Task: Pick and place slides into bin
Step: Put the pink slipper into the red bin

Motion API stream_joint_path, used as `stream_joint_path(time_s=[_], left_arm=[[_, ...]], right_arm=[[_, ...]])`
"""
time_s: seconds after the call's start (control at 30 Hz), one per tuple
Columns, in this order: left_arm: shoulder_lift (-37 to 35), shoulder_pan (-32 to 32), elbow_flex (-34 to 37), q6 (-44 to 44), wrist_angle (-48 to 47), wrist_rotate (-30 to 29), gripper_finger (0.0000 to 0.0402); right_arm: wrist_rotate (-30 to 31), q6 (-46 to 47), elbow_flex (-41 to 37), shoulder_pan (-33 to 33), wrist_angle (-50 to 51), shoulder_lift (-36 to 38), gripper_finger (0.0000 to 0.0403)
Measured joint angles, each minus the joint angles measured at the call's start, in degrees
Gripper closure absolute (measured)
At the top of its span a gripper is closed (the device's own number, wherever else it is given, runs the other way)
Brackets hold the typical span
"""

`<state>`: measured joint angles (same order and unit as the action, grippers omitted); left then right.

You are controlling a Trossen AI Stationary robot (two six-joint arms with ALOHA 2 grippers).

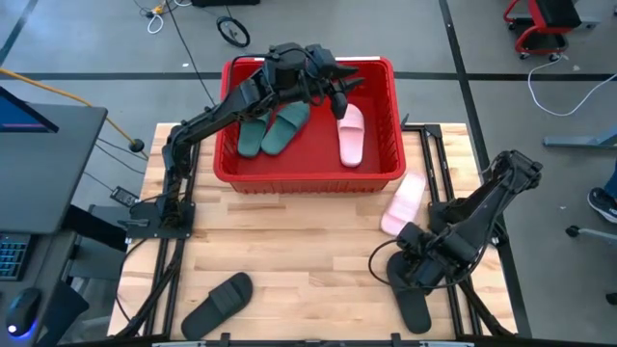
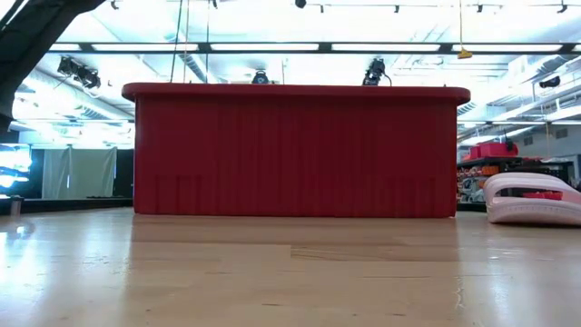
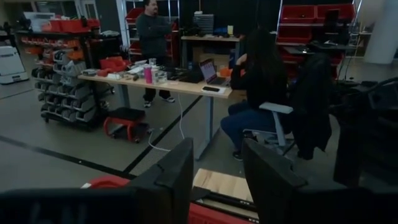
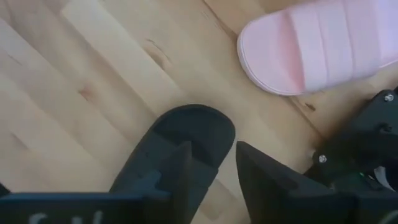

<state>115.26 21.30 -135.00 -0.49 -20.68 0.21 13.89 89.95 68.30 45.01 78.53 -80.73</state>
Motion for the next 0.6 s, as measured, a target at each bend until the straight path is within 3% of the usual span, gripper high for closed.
stream_joint_path(time_s=[0.33, 0.6], left_arm=[[0.00, -0.32, 0.00, -0.35, 0.02, 0.00, 0.0260], [0.00, -0.44, 0.00, -0.33, 0.17, 0.00, 0.0267]], right_arm=[[1.21, -1.16, -12.01, -3.43, -15.43, 0.00, 0.0227], [2.76, -14.15, -18.61, -10.38, -15.48, 0.00, 0.0230]])
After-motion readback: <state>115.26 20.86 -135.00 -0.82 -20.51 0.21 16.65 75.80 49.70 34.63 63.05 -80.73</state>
